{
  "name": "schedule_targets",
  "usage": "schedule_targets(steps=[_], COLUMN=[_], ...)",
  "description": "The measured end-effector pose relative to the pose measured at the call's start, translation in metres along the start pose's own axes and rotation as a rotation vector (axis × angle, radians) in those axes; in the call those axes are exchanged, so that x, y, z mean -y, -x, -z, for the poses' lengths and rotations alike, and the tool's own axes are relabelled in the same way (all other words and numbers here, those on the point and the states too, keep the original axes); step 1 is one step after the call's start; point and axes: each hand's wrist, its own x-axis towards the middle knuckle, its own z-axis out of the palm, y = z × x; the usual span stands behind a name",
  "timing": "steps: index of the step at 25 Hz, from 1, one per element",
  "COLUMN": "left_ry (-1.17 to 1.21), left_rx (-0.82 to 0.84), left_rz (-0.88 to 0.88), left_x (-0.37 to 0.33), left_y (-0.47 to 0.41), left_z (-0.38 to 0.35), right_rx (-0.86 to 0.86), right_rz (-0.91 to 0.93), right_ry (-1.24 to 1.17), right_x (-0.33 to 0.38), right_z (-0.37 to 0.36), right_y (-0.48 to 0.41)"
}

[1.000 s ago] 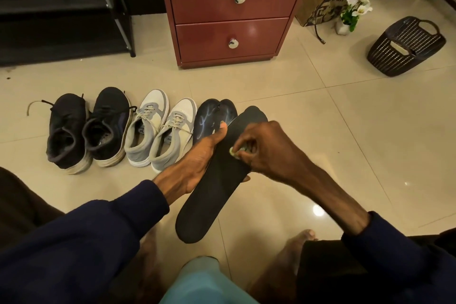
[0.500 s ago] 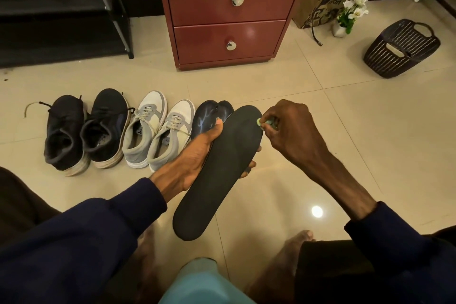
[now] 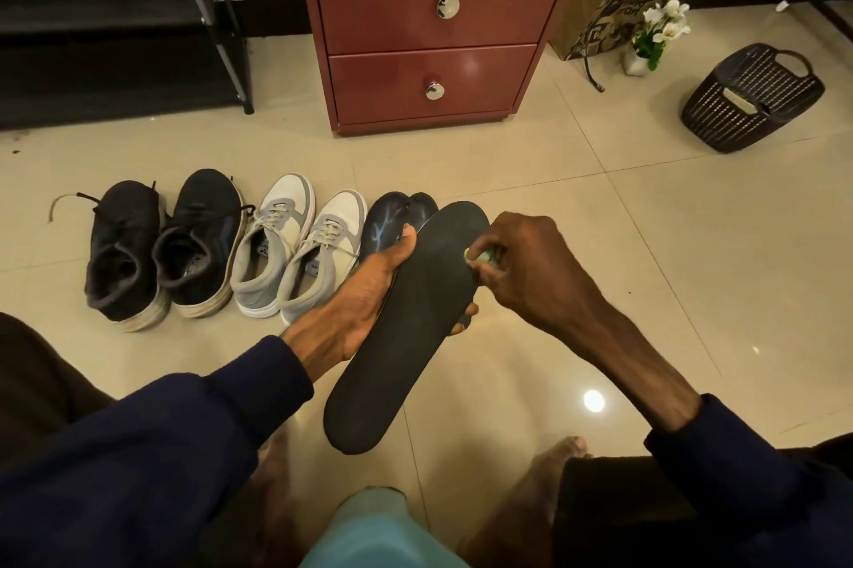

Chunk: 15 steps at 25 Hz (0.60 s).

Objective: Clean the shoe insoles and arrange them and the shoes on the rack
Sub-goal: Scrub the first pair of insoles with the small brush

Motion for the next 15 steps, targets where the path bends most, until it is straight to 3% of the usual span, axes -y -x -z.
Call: schedule_targets(steps=[2, 3, 8, 9, 13, 15], left_ry=[-0.008, -0.007, -0.03, -0.031, -0.023, -0.027], left_rx=[-0.015, -0.008, 0.025, 0.016, -0.013, -0.001], left_rz=[-0.004, -0.006, 0.012, 0.014, 0.003, 0.006], left_x=[0.001, 0.002, 0.003, 0.003, 0.003, 0.002], left_y=[0.0, -0.001, 0.001, 0.001, 0.001, 0.0], left_z=[0.0, 0.002, -0.004, -0.006, -0.003, -0.004], right_rx=[0.181, 0.164, -0.31, -0.306, 0.002, -0.177], right_rz=[0.008, 0.009, -0.057, -0.043, 0.109, 0.062], right_ry=[-0.044, -0.044, 0.025, -0.01, -0.146, -0.081], right_x=[0.007, 0.005, -0.013, -0.009, 0.011, -0.004], right_z=[-0.002, -0.002, -0.002, -0.008, -0.015, -0.009], right_y=[0.004, 0.003, -0.011, -0.008, 0.004, -0.009])
